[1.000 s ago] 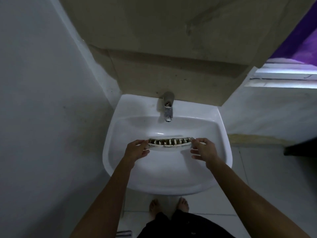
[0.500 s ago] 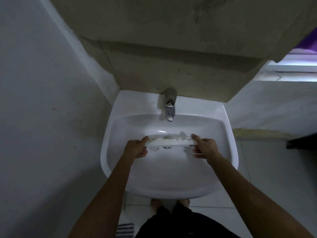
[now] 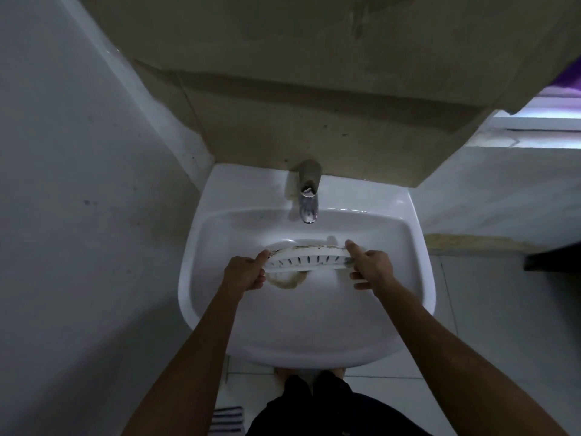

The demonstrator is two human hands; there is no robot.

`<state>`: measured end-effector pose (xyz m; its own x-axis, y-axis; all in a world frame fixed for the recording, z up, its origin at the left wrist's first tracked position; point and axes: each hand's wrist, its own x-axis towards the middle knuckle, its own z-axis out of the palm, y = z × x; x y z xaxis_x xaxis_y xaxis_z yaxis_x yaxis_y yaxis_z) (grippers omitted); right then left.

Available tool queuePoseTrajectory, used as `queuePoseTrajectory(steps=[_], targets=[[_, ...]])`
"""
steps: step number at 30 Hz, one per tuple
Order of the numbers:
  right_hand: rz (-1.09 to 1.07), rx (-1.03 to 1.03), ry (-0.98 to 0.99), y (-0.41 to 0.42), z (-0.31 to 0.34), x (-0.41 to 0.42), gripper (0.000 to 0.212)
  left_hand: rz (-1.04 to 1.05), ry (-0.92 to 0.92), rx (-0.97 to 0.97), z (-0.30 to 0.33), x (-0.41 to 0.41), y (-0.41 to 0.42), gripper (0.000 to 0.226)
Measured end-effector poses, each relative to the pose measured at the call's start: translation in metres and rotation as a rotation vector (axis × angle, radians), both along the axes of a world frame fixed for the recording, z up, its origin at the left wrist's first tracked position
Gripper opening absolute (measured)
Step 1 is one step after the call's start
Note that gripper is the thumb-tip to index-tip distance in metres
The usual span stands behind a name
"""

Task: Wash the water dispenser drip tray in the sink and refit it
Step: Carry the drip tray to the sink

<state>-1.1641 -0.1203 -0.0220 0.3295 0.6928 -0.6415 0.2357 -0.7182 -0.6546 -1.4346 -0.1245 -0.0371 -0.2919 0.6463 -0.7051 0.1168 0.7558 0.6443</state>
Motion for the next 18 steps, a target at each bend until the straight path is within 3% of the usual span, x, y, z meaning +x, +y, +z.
queuePoseTrajectory(steps=[18], targets=[[0.108, -0.010, -0.043, 0.0087, -0.0038, 0.0052, 0.053, -0.019, 0.031, -0.044, 0.0018, 0.0003, 0.0046, 0.046]])
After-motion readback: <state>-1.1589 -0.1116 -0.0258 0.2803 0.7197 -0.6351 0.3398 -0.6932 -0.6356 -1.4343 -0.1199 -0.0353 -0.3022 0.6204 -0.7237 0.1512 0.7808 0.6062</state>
